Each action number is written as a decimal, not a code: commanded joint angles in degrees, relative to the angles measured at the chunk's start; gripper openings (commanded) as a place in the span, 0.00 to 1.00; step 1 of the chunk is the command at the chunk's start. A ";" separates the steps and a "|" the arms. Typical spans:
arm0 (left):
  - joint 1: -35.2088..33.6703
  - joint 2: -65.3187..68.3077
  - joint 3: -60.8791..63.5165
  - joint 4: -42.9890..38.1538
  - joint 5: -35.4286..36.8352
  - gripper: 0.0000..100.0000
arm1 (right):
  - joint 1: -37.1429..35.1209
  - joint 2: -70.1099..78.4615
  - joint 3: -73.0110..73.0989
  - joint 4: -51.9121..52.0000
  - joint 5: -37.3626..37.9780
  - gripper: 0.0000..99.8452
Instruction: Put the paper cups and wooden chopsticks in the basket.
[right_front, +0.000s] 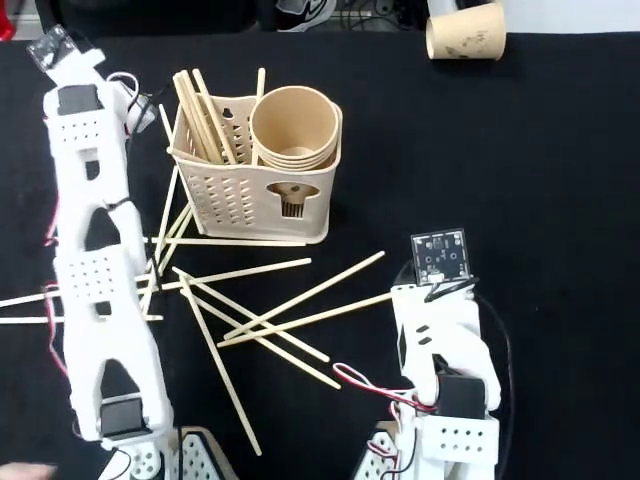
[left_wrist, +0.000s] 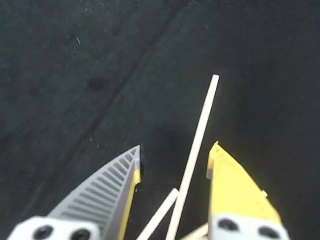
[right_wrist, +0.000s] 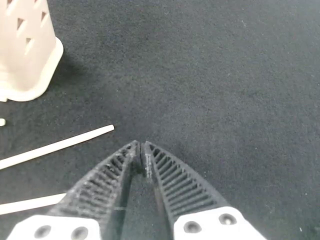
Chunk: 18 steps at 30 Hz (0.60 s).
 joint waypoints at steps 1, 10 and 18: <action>3.21 10.81 -18.68 4.22 -4.22 0.22 | 0.88 -3.91 -0.22 0.18 0.53 0.02; 4.97 15.82 -24.13 6.51 -5.89 0.22 | 0.88 -3.82 -0.22 0.18 0.53 0.02; 4.62 17.67 -17.98 7.30 -0.26 0.20 | 0.88 -3.82 -0.22 0.18 0.53 0.02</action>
